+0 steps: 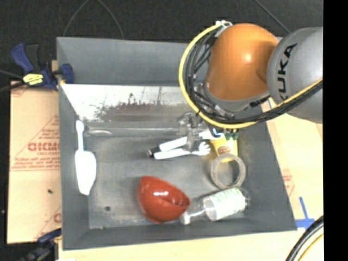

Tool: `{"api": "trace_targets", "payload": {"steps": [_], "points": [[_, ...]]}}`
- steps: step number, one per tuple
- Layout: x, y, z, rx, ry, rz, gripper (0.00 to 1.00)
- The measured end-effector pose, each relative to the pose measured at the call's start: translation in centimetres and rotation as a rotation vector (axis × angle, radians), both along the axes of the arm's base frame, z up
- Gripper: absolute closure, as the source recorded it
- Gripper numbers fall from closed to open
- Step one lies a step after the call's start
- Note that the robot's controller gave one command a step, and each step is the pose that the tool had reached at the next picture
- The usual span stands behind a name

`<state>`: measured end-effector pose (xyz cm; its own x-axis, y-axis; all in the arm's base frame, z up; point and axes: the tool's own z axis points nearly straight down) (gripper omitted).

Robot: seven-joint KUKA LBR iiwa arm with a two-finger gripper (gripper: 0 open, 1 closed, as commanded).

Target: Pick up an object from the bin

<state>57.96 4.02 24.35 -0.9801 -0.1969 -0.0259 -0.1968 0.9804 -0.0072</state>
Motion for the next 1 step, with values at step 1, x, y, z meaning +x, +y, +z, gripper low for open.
{"api": "trace_targets", "payload": {"steps": [1], "points": [[-0.02,-0.37,0.9,0.003,0.006,-0.051,1.0]]}}
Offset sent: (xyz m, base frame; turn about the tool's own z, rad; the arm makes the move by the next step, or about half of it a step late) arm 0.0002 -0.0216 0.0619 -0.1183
